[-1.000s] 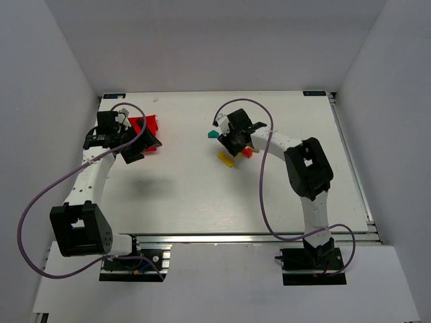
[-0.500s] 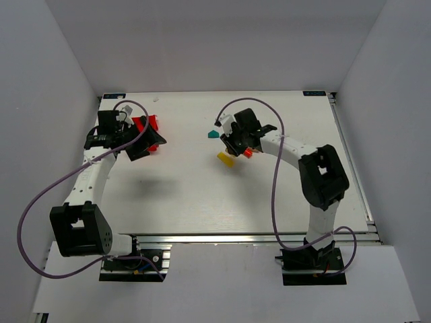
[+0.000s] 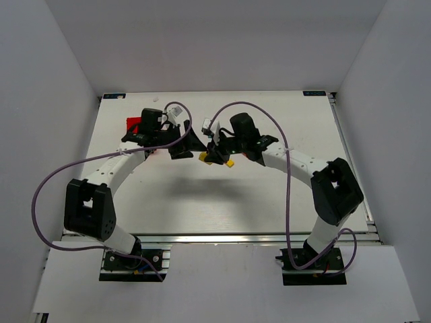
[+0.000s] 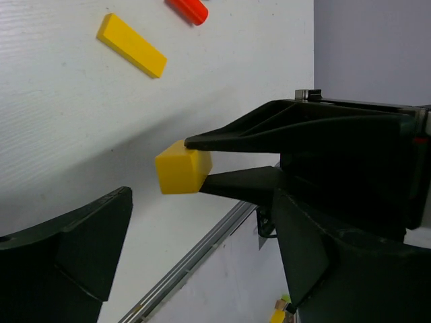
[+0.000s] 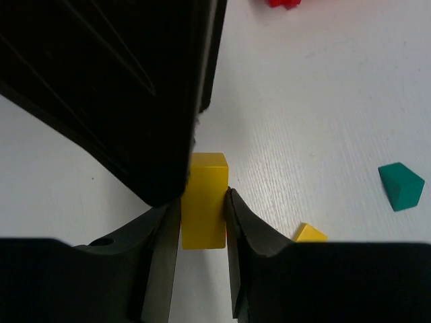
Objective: Build the wood block tower
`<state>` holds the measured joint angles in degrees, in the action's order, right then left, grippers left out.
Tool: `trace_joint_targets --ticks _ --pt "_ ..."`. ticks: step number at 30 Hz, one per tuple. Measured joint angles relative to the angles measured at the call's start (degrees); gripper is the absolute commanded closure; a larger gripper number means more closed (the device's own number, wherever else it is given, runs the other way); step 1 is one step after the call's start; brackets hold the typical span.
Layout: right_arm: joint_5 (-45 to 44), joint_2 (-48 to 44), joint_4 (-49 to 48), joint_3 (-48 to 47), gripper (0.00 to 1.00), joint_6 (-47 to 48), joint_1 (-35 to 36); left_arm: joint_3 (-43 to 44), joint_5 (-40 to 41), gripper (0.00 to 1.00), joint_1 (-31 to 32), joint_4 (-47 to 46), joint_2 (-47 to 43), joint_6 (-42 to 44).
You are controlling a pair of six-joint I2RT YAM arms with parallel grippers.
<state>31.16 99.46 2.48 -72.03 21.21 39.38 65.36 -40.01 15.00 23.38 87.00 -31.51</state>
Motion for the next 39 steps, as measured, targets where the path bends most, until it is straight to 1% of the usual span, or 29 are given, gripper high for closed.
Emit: trace_joint_targets --ticks 4,8,11,12,13,16,17,18,19,20,21,22,23,24,27,29,30,33,39 --pt "0.92 -1.25 -2.91 1.46 0.82 -0.68 0.50 0.07 0.55 0.18 2.12 -0.68 0.70 -0.66" --pt "1.03 -3.63 -6.16 4.20 0.83 -2.21 0.57 0.17 1.57 0.21 3.61 -1.05 0.87 -1.03" --pt "0.83 -5.46 -8.44 5.92 0.83 -3.13 0.57 0.50 2.64 0.30 4.39 -0.92 0.87 -1.20" --pt "0.74 -6.05 -9.05 6.38 0.84 -3.30 0.57 0.59 2.93 0.34 4.57 -0.98 0.85 -1.22" --pt "0.70 -6.58 -9.57 6.75 0.84 -3.45 0.57 0.61 3.15 0.44 4.70 -1.01 0.85 -1.36" --pt "0.46 -7.67 -10.71 7.23 0.84 -3.89 0.57 0.74 2.97 0.60 5.11 -1.14 0.79 -2.08" --pt "0.37 -7.72 -10.82 7.26 0.84 -4.07 0.61 0.92 2.58 0.67 5.22 -1.33 0.70 -2.32" --pt "0.09 -7.72 -10.95 7.28 0.82 -4.11 0.68 1.07 3.04 0.72 5.40 -1.31 0.52 -2.60" --pt "-0.15 -7.72 -11.19 7.30 0.79 -4.15 0.68 1.14 3.32 0.76 5.44 -1.36 0.42 -2.75" --pt "-0.33 -7.72 -11.39 7.30 0.74 -4.22 0.74 1.20 3.56 0.84 5.44 -1.29 0.35 -2.89" --pt "-0.59 -7.72 -11.47 7.30 0.59 -4.26 0.79 1.40 4.04 0.89 5.49 -0.94 0.31 -2.89" --pt "-0.79 -7.72 -11.50 7.30 0.51 -4.37 0.83 1.81 4.74 0.91 5.57 -0.37 0.31 -2.75" --pt "-1.29 -7.72 -11.54 7.30 0.45 -4.66 0.87 2.38 5.73 0.94 5.73 0.61 0.31 -2.38" --pt "-1.99 -7.72 -11.58 7.30 0.39 -4.90 0.85 3.26 7.39 0.94 5.86 2.12 0.31 -2.01" --pt "-6.10 -7.76 -11.23 7.41 0.31 -6.10 0.74 6.21 15.78 0.97 6.23 6.99 0.31 -0.74" --pt "-10.10 -8.59 -11.06 8.72 0.29 -7.08 0.59 7.96 23.02 1.00 6.45 10.69 0.50 -0.15" --pt "-12.41 -9.44 -10.78 9.97 0.26 -7.74 0.48 8.81 26.08 1.00 6.45 12.46 0.92 0.11" --pt "-19.65 -12.74 -8.55 13.88 0.22 -10.12 -0.31 11.17 35.32 1.00 6.47 16.87 4.15 0.85" --pt "-33.44 -16.98 -4.26 17.64 0.19 -14.36 -2.82 10.97 44.35 1.00 7.34 16.94 13.03 2.78"
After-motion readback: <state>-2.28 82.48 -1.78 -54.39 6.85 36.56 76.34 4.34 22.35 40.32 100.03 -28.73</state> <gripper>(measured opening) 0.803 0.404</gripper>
